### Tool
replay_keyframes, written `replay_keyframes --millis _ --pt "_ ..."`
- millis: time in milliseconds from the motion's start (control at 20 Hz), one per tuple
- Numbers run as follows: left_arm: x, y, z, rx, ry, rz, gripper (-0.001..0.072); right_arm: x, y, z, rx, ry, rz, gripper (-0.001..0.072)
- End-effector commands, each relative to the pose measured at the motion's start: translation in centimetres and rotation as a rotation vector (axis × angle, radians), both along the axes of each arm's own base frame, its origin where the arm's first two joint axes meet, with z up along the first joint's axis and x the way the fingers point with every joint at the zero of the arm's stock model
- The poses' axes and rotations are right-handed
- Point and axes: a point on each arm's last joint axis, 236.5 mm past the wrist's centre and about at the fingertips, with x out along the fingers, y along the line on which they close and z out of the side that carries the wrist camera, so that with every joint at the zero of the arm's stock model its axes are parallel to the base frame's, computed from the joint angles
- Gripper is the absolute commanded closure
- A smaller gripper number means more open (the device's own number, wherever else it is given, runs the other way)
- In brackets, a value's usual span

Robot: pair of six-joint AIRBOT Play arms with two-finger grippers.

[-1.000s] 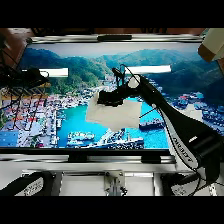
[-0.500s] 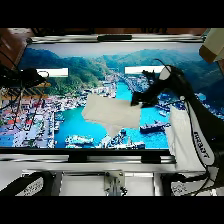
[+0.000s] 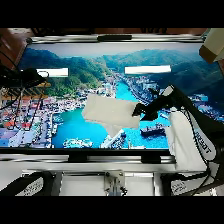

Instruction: Fold the shirts.

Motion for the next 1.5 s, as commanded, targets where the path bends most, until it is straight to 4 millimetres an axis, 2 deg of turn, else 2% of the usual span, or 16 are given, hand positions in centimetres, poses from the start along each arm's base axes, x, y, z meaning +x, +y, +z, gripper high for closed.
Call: replay_keyframes --millis 0,50,100,200,250,350,450,550,700,950,1050,1150,1350,1450 --pt "0.0 0.0 0.0 -0.001 0.000 0.003 0.0680 2.0 2.9 0.0 0.152 -0.022 -0.103 0.0179" --pt "0.0 0.0 0.0 -0.002 0.000 0.002 0.0680 2.2 3.2 0.1 0.168 -0.027 -0.109 0.0483" --pt "0.0 0.0 0.0 -0.001 0.000 0.002 0.0680 2.6 3.2 0.4 0.173 -0.047 -0.109 0.0634" --pt "0.0 0.0 0.0 -0.001 0.000 0.002 0.0680 4.0 3.1 2.9 0.214 -0.164 -0.030 0.0648" --pt "0.0 0.0 0.0 -0.001 -0.001 0.002 0.0680 5.1 2.7 5.1 0.225 -0.230 -0.014 0.0648" --pt "0.0 0.0 0.0 0.002 -0.003 -0.001 0.0680 7.5 0.6 11.0 0.230 -0.366 -0.029 0.0648" --pt "0.0 0.0 0.0 0.010 -0.008 -0.011 0.0680 8.6 -3.2 17.0 0.187 -0.480 -0.065 0.0648" --pt "0.0 0.0 0.0 0.012 -0.009 -0.012 0.0680 8.0 -8.2 21.1 0.082 -0.531 -0.137 0.0648" --pt "0.0 0.0 0.0 0.041 -0.025 -0.046 0.0680 4.6 -14.5 25.0 -0.045 -0.562 -0.205 0.0648" --pt "-0.5 -0.1 -0.3 0.051 -0.010 -0.068 0.0680 -0.8 -25.6 27.3 -0.349 -0.546 -0.463 0.0648" --pt "-0.7 -0.2 -0.5 0.051 0.001 -0.074 0.0680 -3.1 -28.3 26.8 -0.422 -0.481 -0.529 0.0647" --pt "-1.0 -0.2 -0.6 0.064 0.004 -0.096 0.0680 -5.3 -28.9 25.9 -0.428 -0.388 -0.536 0.0647" --pt "-1.0 -0.2 -0.6 0.064 0.004 -0.096 0.0680 -9.4 -27.1 24.6 -0.392 -0.204 -0.468 0.0647" --pt "-1.0 -0.2 -0.6 0.064 0.004 -0.096 0.0680 -11.5 -27.6 24.1 -0.441 -0.124 -0.485 0.0647"
